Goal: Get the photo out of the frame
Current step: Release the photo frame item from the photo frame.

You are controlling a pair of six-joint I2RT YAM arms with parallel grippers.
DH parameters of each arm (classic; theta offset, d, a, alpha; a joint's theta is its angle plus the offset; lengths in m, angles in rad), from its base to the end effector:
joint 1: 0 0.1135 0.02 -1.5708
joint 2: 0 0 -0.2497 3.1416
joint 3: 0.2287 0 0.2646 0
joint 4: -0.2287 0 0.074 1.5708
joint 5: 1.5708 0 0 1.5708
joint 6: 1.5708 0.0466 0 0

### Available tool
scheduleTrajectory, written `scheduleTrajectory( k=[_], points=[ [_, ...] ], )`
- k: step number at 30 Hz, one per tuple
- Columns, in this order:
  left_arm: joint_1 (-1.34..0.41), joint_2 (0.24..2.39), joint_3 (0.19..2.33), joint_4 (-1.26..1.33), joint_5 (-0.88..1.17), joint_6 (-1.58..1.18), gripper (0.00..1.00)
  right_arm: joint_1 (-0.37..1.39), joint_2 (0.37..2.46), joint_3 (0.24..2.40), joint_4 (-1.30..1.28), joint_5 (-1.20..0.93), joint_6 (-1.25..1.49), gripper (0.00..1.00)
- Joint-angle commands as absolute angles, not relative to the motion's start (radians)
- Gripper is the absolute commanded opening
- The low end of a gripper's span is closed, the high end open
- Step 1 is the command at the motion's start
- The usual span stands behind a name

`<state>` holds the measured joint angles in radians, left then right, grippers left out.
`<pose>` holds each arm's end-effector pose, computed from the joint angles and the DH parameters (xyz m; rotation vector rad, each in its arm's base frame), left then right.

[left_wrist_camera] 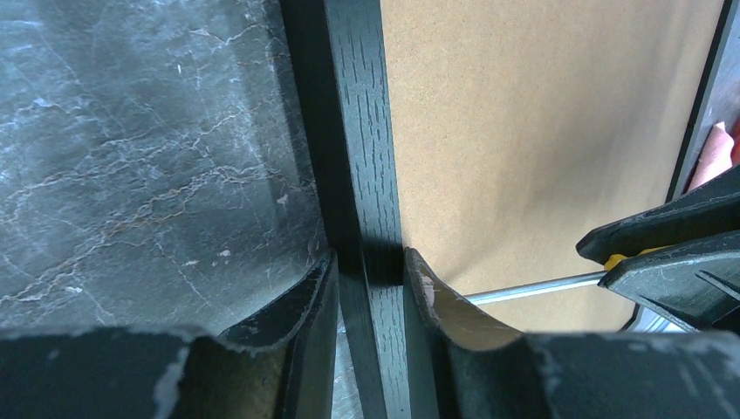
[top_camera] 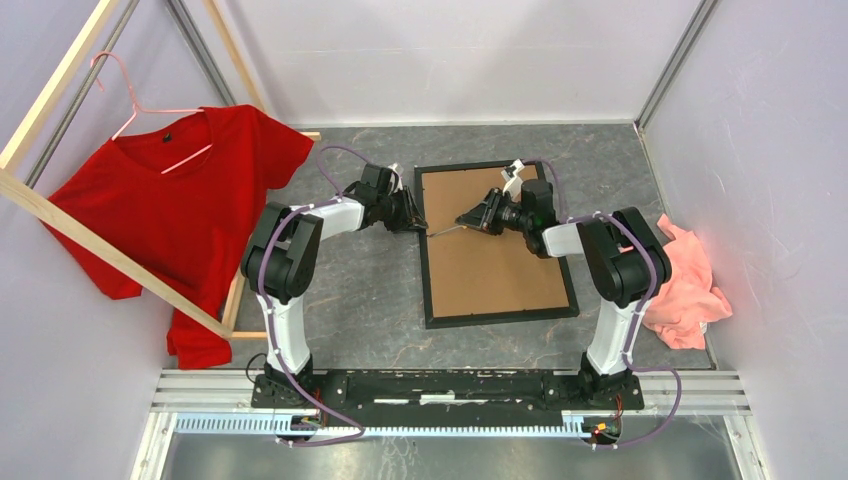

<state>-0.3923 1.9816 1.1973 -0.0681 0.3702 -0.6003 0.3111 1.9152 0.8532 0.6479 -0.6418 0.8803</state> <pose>0.3833 -0.1768 0.1144 -0.0861 2.5474 -0.8733 0.3572 0.1441 0.1079 0.1544 2.1734 1.3658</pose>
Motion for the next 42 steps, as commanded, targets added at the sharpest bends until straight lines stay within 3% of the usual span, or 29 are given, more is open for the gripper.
scheduleTrajectory(
  k=[1, 16, 24, 31, 42],
  points=[
    [-0.414, 1.954, 1.175, -0.094, 0.401, -0.630, 0.32, 0.323, 1.943, 0.867, 0.653, -0.603, 0.867, 0.00],
    [-0.436, 1.953, 1.172, -0.092, 0.401, -0.636, 0.27, 0.334, 1.972, 0.894, 0.659, -0.623, 0.867, 0.00],
    [-0.448, 1.959, 1.161, -0.084, 0.398, -0.650, 0.17, 0.360, 1.988, 0.902, 0.674, -0.642, 0.870, 0.00],
    [-0.455, 1.957, 1.154, -0.078, 0.399, -0.655, 0.02, 0.377, 1.999, 0.882, 0.716, -0.650, 0.885, 0.00],
    [-0.460, 1.968, 1.137, -0.066, 0.398, -0.672, 0.02, 0.385, 1.978, 0.801, 0.815, -0.669, 1.043, 0.00]
  ],
)
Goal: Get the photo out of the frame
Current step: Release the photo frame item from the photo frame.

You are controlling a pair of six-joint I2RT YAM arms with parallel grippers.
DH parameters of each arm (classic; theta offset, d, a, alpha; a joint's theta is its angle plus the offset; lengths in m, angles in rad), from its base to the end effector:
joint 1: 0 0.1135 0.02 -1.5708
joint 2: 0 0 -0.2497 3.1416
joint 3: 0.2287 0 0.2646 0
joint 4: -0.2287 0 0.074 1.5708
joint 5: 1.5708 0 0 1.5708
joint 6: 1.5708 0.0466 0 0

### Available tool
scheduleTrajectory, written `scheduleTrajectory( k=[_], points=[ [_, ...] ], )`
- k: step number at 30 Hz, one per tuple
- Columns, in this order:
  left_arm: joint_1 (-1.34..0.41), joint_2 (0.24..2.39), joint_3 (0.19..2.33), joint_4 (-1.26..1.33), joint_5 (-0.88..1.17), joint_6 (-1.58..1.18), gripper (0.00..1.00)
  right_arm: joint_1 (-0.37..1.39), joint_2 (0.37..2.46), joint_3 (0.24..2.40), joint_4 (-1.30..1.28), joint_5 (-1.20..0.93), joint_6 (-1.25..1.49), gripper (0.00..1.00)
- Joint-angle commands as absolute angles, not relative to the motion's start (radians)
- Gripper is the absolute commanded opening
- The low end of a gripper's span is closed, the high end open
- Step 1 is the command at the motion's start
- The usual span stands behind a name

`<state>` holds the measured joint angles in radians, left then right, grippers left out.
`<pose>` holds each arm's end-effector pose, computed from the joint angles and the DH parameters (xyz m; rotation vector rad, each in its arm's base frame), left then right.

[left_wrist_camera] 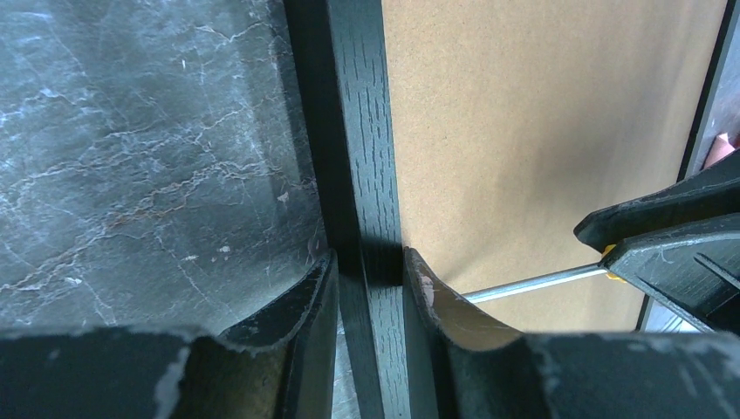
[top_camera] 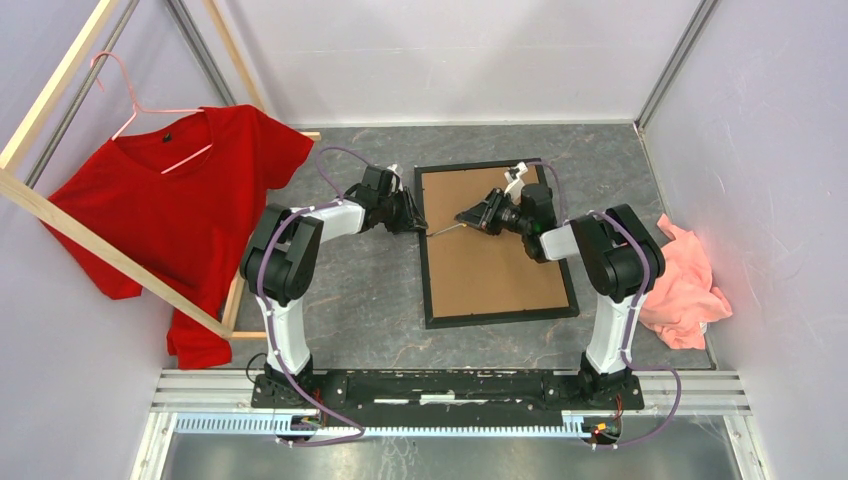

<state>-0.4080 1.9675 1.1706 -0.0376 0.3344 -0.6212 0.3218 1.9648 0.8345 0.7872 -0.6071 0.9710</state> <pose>0.3783 -0.1802 0.1140 -0.1053 2.5309 -0.8513 0.3575 0.1472 0.0988 0.2282 2.1171 1.4025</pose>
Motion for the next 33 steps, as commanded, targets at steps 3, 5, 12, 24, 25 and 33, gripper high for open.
scheduleTrajectory(
  k=[3, 5, 12, 24, 25, 33],
  points=[
    [-0.462, 1.967, 1.137, -0.066, 0.397, -0.671, 0.02, 0.384, 1.952, 0.820, 0.851, -0.703, 1.069, 0.00],
    [-0.462, 1.965, 1.137, -0.066, 0.395, -0.670, 0.02, 0.385, 1.940, 0.840, 0.868, -0.732, 1.095, 0.00],
    [-0.467, 1.963, 1.136, -0.064, 0.396, -0.672, 0.02, 0.387, 1.922, 0.839, 0.886, -0.735, 1.094, 0.00],
    [-0.472, 1.969, 1.138, -0.063, 0.401, -0.669, 0.02, 0.399, 2.000, 0.908, 0.739, -0.691, 0.915, 0.00],
    [-0.472, 1.968, 1.138, -0.065, 0.399, -0.669, 0.02, 0.407, 1.997, 0.917, 0.714, -0.685, 0.896, 0.00],
    [-0.482, 1.967, 1.134, -0.066, 0.382, -0.672, 0.02, 0.472, 1.965, 0.996, 0.585, -0.628, 0.810, 0.00]
  ],
)
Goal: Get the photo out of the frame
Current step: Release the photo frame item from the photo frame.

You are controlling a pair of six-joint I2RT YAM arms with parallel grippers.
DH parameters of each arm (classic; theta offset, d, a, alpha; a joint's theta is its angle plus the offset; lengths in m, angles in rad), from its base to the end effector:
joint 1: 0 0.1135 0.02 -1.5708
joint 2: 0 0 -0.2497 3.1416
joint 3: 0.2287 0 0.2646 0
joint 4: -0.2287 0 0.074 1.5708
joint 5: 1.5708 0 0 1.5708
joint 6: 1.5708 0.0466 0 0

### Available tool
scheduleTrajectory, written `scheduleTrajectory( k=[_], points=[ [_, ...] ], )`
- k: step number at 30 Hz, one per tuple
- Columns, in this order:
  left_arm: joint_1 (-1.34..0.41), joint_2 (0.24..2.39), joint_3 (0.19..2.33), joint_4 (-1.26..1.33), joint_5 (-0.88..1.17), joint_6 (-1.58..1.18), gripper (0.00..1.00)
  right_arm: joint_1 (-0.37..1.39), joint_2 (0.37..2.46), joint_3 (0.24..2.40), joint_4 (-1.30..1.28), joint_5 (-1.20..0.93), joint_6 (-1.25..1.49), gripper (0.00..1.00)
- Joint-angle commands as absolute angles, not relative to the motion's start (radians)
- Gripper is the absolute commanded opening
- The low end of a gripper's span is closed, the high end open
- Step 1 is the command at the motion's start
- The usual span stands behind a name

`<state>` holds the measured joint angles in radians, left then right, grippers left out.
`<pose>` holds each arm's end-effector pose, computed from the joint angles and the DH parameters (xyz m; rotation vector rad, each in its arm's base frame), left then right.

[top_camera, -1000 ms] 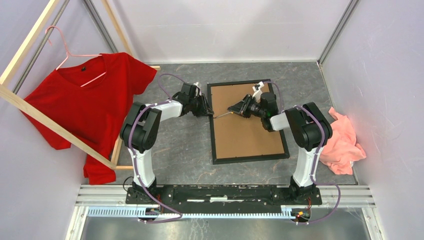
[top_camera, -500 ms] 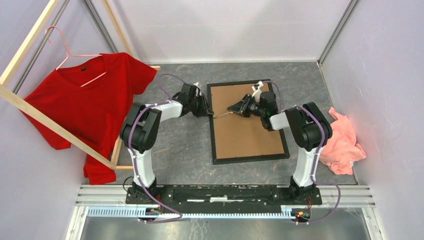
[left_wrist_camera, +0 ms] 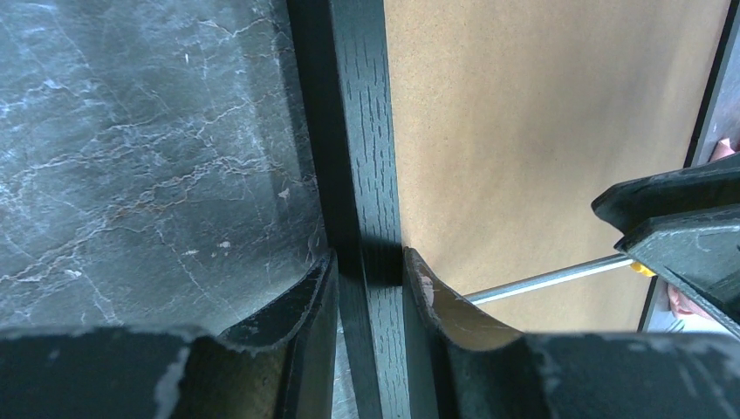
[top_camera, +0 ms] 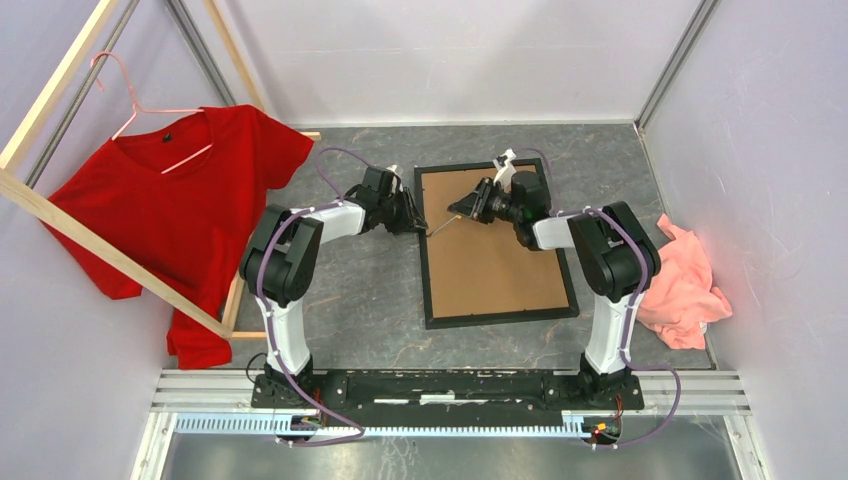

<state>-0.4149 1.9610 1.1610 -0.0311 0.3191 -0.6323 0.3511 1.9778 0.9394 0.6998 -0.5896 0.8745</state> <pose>0.3760 -0.1816 0.1140 -0.1174 2.5281 -0.8417 0.3739 0.1645 0.1138 0.1050 2.1010 1.3484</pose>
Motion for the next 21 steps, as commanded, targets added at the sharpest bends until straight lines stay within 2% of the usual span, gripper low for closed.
scheduleTrajectory(
  k=[1, 21],
  points=[
    [-0.483, 1.965, 1.133, -0.067, 0.380, -0.672, 0.02, 0.482, 1.963, 1.007, 0.560, -0.616, 0.799, 0.00],
    [-0.506, 1.980, 1.129, -0.084, 0.332, -0.681, 0.02, 0.587, 1.942, 1.218, 0.168, -0.527, 0.892, 0.00]
  ],
)
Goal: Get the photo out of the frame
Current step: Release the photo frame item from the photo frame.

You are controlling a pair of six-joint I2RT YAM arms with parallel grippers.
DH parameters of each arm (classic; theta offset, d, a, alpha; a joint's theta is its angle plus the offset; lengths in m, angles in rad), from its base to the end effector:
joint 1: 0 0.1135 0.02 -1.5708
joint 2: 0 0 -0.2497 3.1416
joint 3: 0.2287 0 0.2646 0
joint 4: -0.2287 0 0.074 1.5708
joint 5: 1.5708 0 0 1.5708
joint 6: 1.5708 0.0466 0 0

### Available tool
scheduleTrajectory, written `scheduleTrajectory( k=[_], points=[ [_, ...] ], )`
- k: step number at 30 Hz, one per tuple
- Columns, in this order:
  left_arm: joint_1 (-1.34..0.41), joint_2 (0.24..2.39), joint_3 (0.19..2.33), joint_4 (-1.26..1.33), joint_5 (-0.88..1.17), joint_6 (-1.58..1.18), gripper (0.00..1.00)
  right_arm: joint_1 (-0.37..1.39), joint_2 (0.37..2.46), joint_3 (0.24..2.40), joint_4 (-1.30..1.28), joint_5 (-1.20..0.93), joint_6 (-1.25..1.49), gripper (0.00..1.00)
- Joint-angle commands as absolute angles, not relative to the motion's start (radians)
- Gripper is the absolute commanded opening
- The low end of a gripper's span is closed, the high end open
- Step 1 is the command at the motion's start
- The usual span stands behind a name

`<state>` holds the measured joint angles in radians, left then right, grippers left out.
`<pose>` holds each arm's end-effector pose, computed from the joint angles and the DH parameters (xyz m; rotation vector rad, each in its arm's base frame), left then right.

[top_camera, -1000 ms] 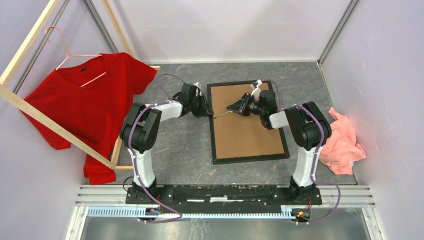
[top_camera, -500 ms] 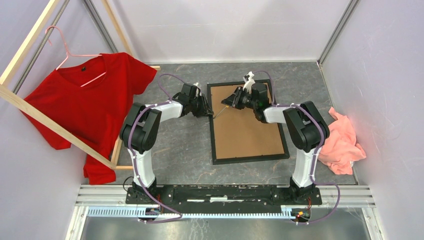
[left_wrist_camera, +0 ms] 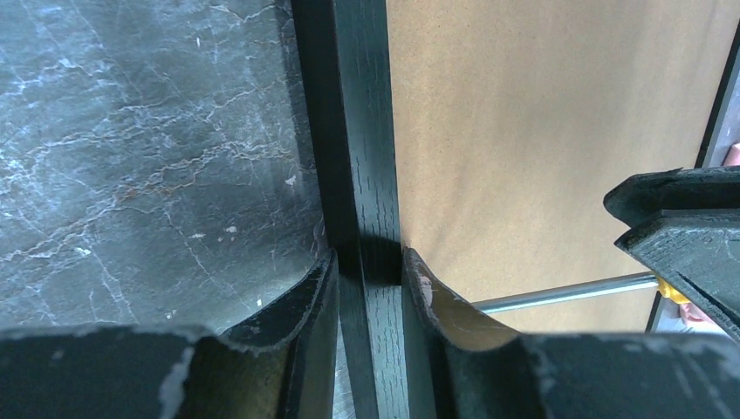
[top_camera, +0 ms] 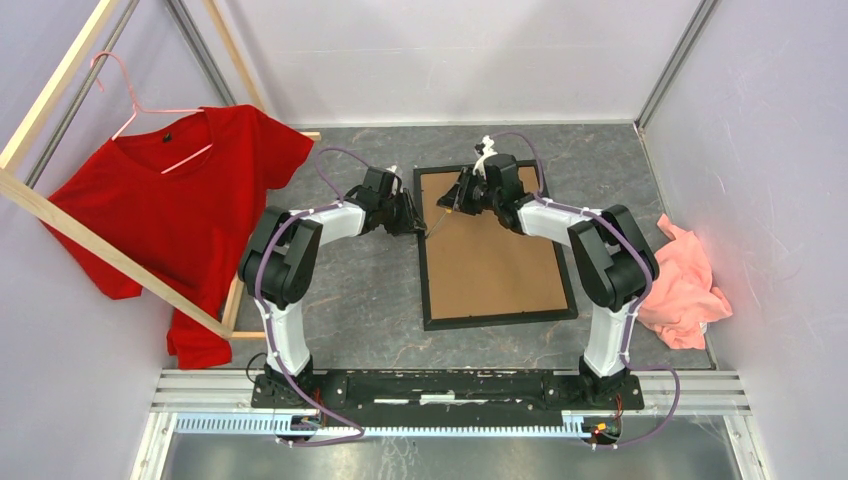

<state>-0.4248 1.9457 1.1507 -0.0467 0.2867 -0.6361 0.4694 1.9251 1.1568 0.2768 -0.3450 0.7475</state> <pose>0.3716 -0.1826 0.1154 -0.1285 2.5355 -0.8050 0.3831 0.2120 0.1561 0.0779 2.2199 1.0722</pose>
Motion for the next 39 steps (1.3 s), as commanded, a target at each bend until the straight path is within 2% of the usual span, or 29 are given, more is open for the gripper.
scheduleTrajectory(
  k=[1, 10, 30, 36, 39],
  points=[
    [-0.507, 1.982, 1.129, -0.085, 0.329, -0.682, 0.02, 0.589, 1.945, 1.234, 0.163, -0.535, 0.892, 0.00],
    [-0.522, 1.987, 1.138, -0.090, 0.323, -0.678, 0.02, 0.680, 2.006, 1.436, -0.032, -0.432, 0.710, 0.00],
    [-0.530, 1.988, 1.141, -0.095, 0.313, -0.671, 0.02, 0.743, 2.050, 1.560, -0.131, -0.417, 0.676, 0.00],
    [-0.529, 1.989, 1.143, -0.097, 0.311, -0.660, 0.02, 0.675, 1.944, 1.550, -0.199, -0.373, 0.569, 0.00],
    [-0.529, 1.989, 1.147, -0.095, 0.317, -0.645, 0.02, 0.612, 1.851, 1.479, -0.184, -0.424, 0.480, 0.00]
  ],
)
